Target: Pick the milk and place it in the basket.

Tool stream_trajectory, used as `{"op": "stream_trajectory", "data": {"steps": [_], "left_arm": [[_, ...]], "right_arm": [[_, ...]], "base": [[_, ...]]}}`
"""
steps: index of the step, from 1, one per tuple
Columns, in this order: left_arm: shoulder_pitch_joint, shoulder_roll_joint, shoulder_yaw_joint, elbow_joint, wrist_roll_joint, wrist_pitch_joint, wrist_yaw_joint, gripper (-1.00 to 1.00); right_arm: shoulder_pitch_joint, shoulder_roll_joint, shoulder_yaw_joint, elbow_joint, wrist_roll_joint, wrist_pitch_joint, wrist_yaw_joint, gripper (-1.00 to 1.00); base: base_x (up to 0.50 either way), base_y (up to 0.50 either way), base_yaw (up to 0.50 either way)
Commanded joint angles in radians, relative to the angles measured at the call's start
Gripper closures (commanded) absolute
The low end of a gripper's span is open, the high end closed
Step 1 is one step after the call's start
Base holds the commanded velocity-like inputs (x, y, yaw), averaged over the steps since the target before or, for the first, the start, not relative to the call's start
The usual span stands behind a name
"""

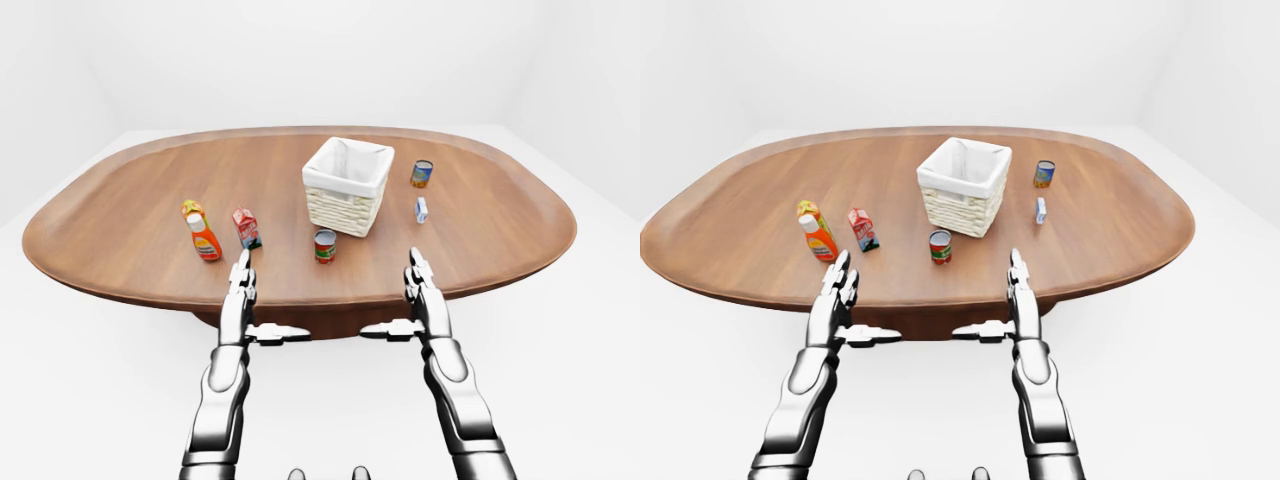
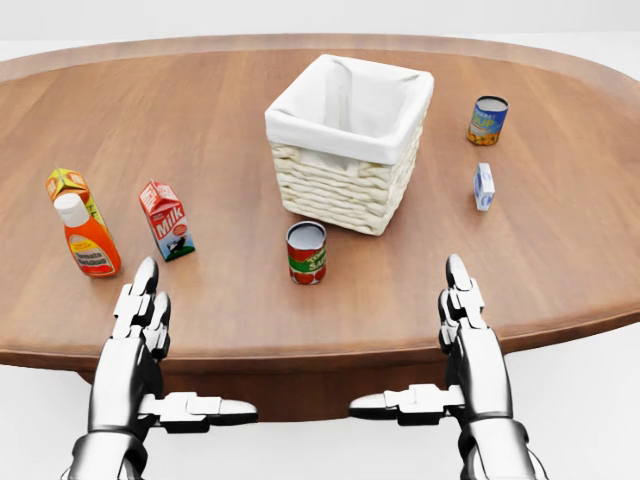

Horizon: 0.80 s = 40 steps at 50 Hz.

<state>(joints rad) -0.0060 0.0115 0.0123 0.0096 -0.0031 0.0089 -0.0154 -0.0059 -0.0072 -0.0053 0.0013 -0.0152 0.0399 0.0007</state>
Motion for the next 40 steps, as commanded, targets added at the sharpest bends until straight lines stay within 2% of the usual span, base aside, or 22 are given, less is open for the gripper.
{"op": "stream_trajectory", "data": {"steps": [1,3,4,5,6,10,14,20,28,40], "left_arm": [[0.014,0.015,0.012,-0.074,-0.017,0.078,-0.075,-1.00],[0.045,0.015,0.005,-0.158,-0.046,0.078,-0.122,-1.00],[0.068,0.018,-0.002,-0.201,-0.053,0.078,-0.152,-1.00],[0.075,0.015,0.001,-0.219,-0.049,0.078,-0.147,-1.00],[0.077,0.012,0.007,-0.235,-0.048,0.078,-0.141,-1.00],[0.078,0.009,0.009,-0.256,-0.044,0.078,-0.139,-1.00],[0.085,0.009,-0.005,-0.314,0.002,0.078,-0.115,-1.00],[0.121,0.006,-0.018,-0.392,0.024,0.078,-0.119,-1.00],[0.174,0.008,-0.033,-0.509,0.079,0.078,-0.123,-1.00],[0.206,0.007,-0.042,-0.561,0.143,0.078,-0.116,-1.00]], "right_arm": [[-0.043,0.033,0.000,-0.069,-0.171,0.047,-0.233,-1.00],[-0.055,0.029,0.033,-0.100,-0.261,0.047,-0.304,-1.00],[-0.025,0.021,0.059,-0.128,-0.276,0.047,-0.290,-1.00],[-0.003,0.021,0.072,-0.145,-0.275,0.047,-0.269,-1.00],[0.002,0.033,0.066,-0.191,-0.233,0.047,-0.205,-1.00],[0.005,0.031,0.060,-0.224,-0.193,0.047,-0.161,-1.00],[0.088,0.024,0.064,-0.307,-0.149,0.047,-0.136,-1.00],[0.134,0.021,0.046,-0.396,-0.127,0.047,-0.127,-1.00],[0.164,0.013,0.058,-0.411,-0.127,0.047,-0.108,-1.00],[0.208,0.013,0.050,-0.465,-0.141,0.047,-0.113,-1.00]], "base": [[0.00,0.00,0.00],[0.00,0.00,0.00],[0.00,0.00,0.00],[0.00,0.00,0.00],[0.00,0.00,0.00],[0.00,0.00,0.00],[0.00,0.00,0.00],[0.00,0.00,0.00],[0.00,0.00,0.00],[0.00,0.00,0.00]]}}
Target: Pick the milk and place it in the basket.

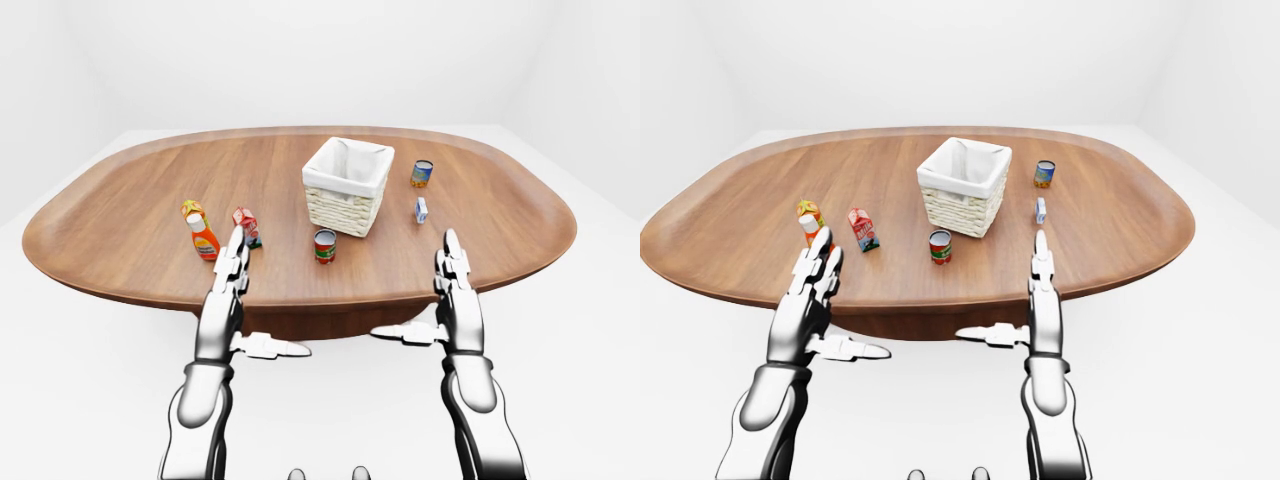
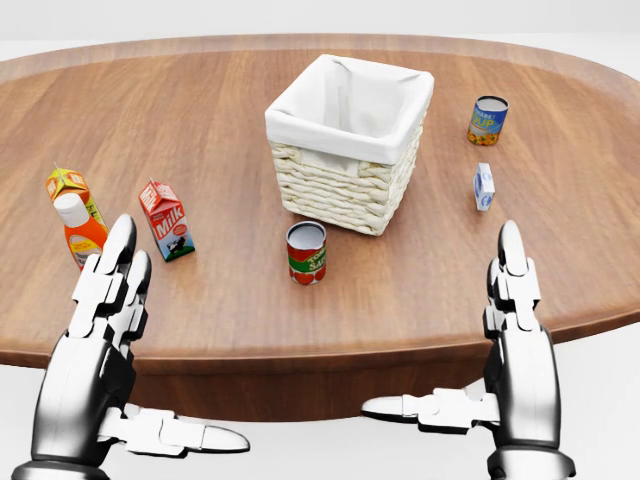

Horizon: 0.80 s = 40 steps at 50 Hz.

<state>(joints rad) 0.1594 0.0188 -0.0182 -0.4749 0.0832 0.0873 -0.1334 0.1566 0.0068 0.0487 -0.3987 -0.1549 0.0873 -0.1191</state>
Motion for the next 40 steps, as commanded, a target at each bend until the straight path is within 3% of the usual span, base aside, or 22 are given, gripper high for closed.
{"op": "stream_trajectory", "data": {"steps": [1,28,40], "left_arm": [[0.042,0.000,-0.008,-0.080,0.054,0.000,-0.001,-1.00],[0.044,-0.003,-0.007,-0.024,0.053,0.000,-0.002,-1.00],[0.060,-0.002,-0.016,-0.044,0.057,0.000,-0.002,-1.00]], "right_arm": [[0.046,-0.003,-0.004,-0.068,-0.003,0.000,0.010,-1.00],[0.086,0.001,-0.024,-0.123,0.017,0.000,0.043,-1.00],[0.090,0.001,-0.019,-0.120,0.014,0.000,0.036,-1.00]], "base": [[0.00,0.00,0.00],[0.00,0.00,0.00],[0.28,0.08,0.00]]}}
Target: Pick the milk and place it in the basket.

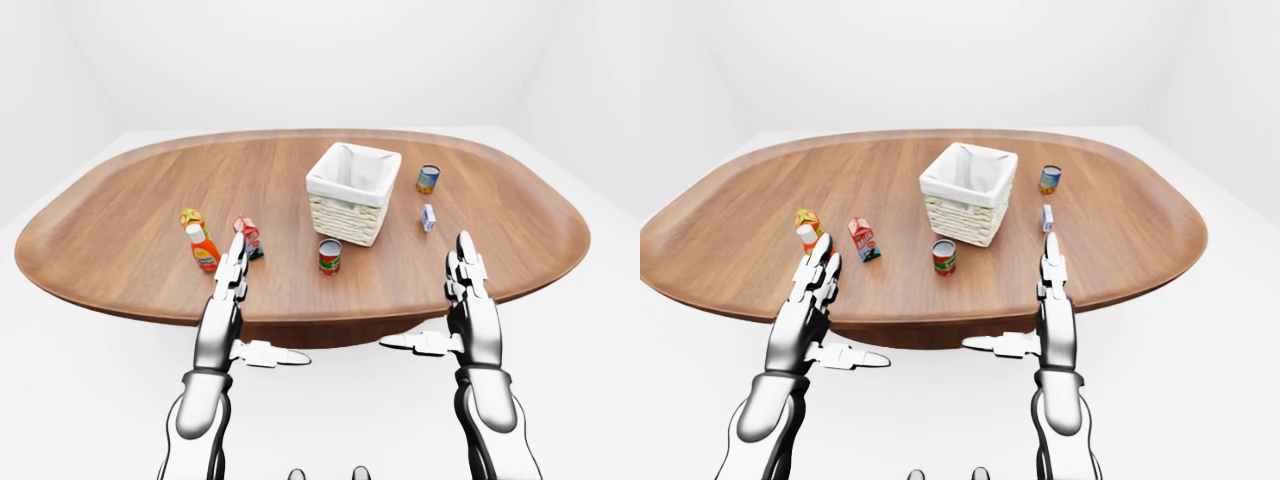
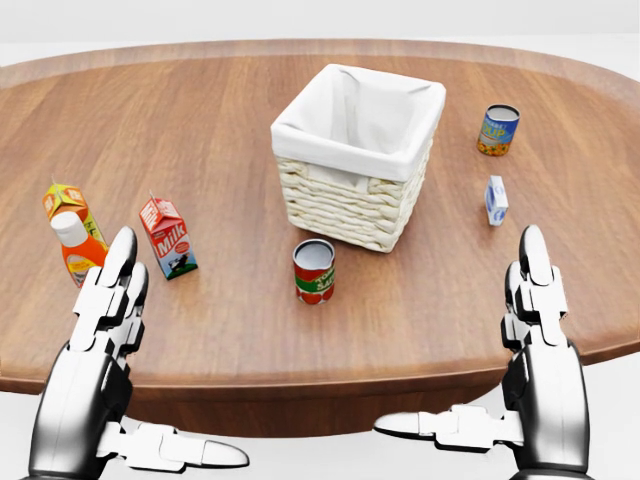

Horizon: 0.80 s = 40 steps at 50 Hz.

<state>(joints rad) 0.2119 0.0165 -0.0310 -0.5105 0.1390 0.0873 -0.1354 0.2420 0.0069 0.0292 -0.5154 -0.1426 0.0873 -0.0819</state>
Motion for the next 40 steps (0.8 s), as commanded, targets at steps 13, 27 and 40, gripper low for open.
{"op": "stream_trajectory", "data": {"steps": [13,27,40], "left_arm": [[0.026,-0.002,0.011,-0.058,-0.004,0.000,-0.006,-1.00],[0.019,0.000,0.000,-0.040,0.004,0.000,-0.006,-1.00],[0.017,0.001,-0.004,-0.025,0.007,0.000,-0.006,-1.00]], "right_arm": [[0.013,0.000,0.002,-0.024,0.000,0.000,-0.001,-1.00],[0.015,-0.001,-0.002,-0.032,0.020,0.000,0.017,-1.00],[0.021,-0.001,0.003,-0.025,0.015,-0.004,0.016,-1.00]], "base": [[0.32,0.10,0.00],[0.33,0.08,0.00],[0.49,0.00,0.00]]}}
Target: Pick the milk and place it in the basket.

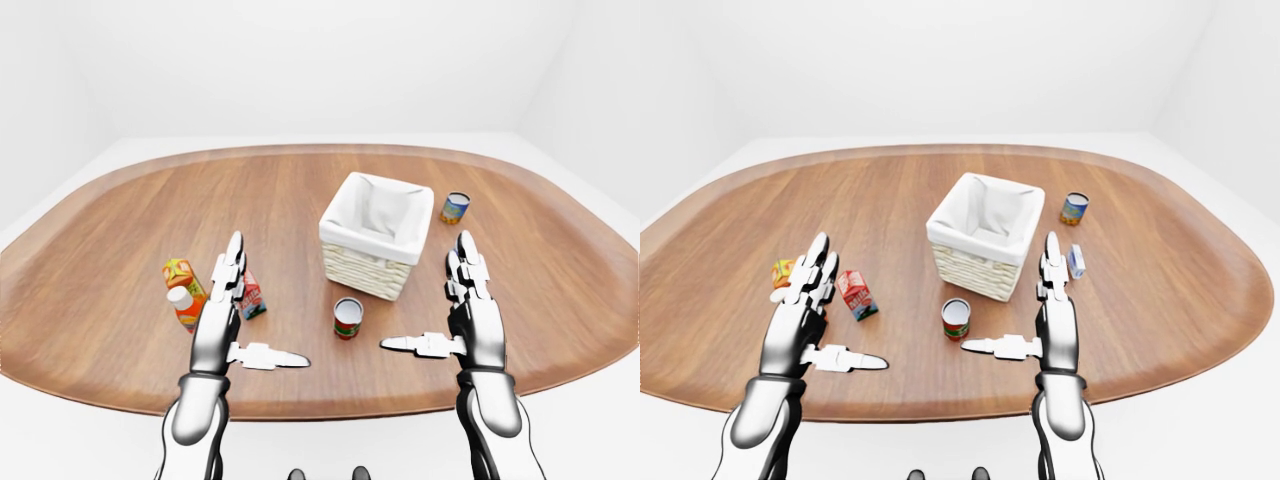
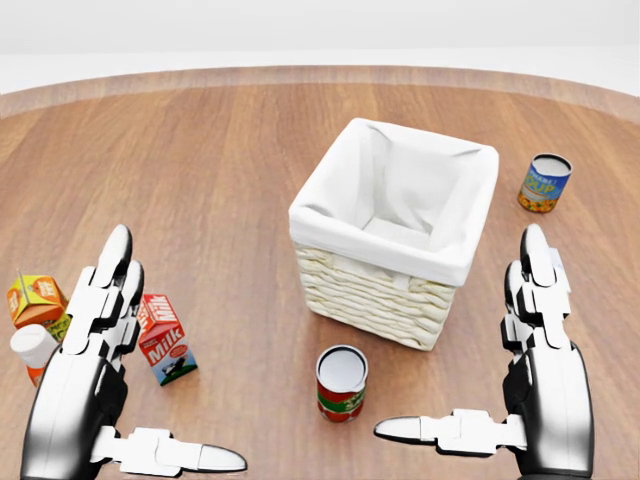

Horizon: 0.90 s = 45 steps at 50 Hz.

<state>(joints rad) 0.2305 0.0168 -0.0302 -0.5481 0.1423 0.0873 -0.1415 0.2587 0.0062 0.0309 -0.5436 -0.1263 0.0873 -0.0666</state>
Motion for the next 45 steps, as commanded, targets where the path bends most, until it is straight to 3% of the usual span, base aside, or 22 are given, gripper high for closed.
{"op": "stream_trajectory", "data": {"steps": [1,31,45], "left_arm": [[-0.002,0.001,-0.004,0.014,0.003,0.000,0.000,-1.00],[-0.009,0.004,-0.021,0.031,0.015,-0.002,0.003,-1.00],[-0.017,0.010,-0.011,0.026,0.049,0.000,0.011,-1.00]], "right_arm": [[0.004,-0.001,0.002,0.004,0.000,-0.004,0.002,-1.00],[0.016,-0.003,0.010,0.004,-0.017,-0.025,0.005,-1.00],[0.018,-0.003,0.010,0.007,-0.024,-0.028,-0.004,-1.00]], "base": [[0.50,0.00,0.00],[0.46,0.00,0.00],[0.17,0.00,0.00]]}}
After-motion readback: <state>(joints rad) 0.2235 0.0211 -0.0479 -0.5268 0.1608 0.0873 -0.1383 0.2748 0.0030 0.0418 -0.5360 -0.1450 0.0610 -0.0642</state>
